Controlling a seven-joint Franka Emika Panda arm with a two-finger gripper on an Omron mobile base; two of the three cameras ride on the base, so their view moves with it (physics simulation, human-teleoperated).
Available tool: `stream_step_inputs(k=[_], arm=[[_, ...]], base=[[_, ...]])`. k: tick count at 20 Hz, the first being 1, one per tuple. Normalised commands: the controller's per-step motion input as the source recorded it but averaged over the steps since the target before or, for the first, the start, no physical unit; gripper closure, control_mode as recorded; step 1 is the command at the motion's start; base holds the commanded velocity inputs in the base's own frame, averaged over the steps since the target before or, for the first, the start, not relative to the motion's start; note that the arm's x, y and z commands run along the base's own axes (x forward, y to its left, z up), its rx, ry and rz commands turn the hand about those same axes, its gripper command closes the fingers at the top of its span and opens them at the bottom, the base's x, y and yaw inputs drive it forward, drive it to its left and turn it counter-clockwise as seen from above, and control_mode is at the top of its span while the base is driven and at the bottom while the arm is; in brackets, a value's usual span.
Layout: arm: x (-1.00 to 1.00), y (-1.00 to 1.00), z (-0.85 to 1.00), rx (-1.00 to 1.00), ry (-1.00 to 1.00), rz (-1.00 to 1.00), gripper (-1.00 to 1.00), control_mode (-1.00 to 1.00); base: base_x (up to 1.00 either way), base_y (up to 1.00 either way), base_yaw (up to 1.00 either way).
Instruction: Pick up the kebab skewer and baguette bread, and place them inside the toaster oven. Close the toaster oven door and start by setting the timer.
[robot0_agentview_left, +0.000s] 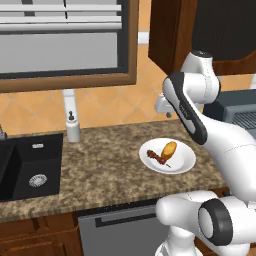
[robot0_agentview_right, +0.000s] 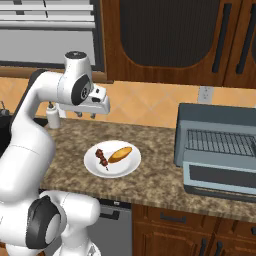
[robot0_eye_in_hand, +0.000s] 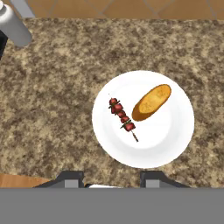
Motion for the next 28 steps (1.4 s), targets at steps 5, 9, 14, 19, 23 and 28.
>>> stream_step_inputs(k=[5, 9, 14, 19, 23, 28], arm=[[0.0, 0.0, 0.0, 0.0, 0.0, 0.0, -1.0, 1.0], [0.0, 0.0, 0.0, 0.0, 0.0, 0.0, -1.0, 1.0], [0.0, 0.0, 0.0, 0.0, 0.0, 0.0, -1.0, 1.0], [0.0, 0.0, 0.0, 0.0, 0.0, 0.0, -1.0, 1.0], [0.0, 0.0, 0.0, 0.0, 0.0, 0.0, -1.0, 1.0], [0.0, 0.0, 0.0, 0.0, 0.0, 0.0, -1.0, 1.0]], base=[[0.0, 0.0, 0.0], [-0.05, -0.07, 0.0], [-0.3, -0.85, 0.0], [-0.07, -0.84, -0.08], [0.02, -0.36, -0.2], [0.26, -0.02, -0.09]])
